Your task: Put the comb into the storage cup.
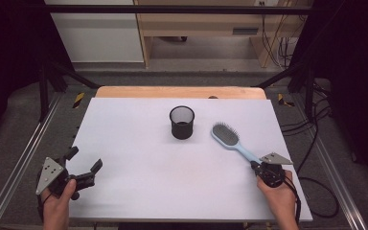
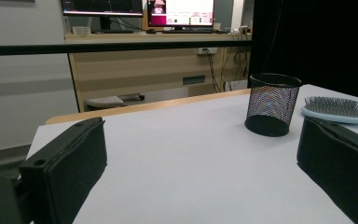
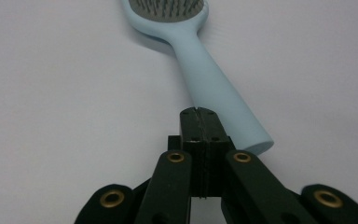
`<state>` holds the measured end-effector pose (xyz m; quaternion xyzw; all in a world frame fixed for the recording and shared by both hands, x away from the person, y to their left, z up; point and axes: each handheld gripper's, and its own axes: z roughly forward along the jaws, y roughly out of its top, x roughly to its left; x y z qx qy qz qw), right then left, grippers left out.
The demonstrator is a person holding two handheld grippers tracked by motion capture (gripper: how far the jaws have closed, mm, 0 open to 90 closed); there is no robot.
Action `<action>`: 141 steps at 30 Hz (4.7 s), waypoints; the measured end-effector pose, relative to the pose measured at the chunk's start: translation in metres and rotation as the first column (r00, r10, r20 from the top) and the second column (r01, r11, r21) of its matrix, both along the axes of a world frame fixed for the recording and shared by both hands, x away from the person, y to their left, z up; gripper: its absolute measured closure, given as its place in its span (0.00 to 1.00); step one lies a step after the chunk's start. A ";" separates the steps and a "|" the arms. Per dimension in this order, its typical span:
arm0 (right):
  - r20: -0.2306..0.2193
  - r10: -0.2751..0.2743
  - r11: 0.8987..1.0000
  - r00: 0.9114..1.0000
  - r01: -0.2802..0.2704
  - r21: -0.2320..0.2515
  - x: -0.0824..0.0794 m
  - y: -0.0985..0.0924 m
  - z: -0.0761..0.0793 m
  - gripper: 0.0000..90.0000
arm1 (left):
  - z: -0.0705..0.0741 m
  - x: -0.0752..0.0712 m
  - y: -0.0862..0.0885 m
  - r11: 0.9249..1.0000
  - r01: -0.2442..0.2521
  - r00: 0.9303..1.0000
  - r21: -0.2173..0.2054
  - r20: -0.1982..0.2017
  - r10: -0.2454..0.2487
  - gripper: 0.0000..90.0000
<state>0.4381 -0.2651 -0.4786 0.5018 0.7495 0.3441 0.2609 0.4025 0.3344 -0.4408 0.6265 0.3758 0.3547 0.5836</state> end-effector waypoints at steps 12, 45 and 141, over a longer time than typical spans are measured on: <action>0.022 0.020 0.999 1.000 -0.021 0.034 -0.007 0.001 0.005 1.00 | 0.000 0.000 -0.002 1.000 0.010 1.000 0.000 0.002 -0.010 0.02; -0.082 0.065 0.997 0.995 -0.068 -0.039 0.069 -0.001 0.060 0.17 | 0.000 -0.004 -0.001 1.000 -0.004 1.000 -0.005 -0.004 0.004 0.02; -0.283 0.212 0.957 0.935 -0.257 -0.132 0.100 0.026 0.018 0.77 | -0.001 -0.002 0.000 1.000 -0.001 1.000 -0.004 -0.012 0.001 0.02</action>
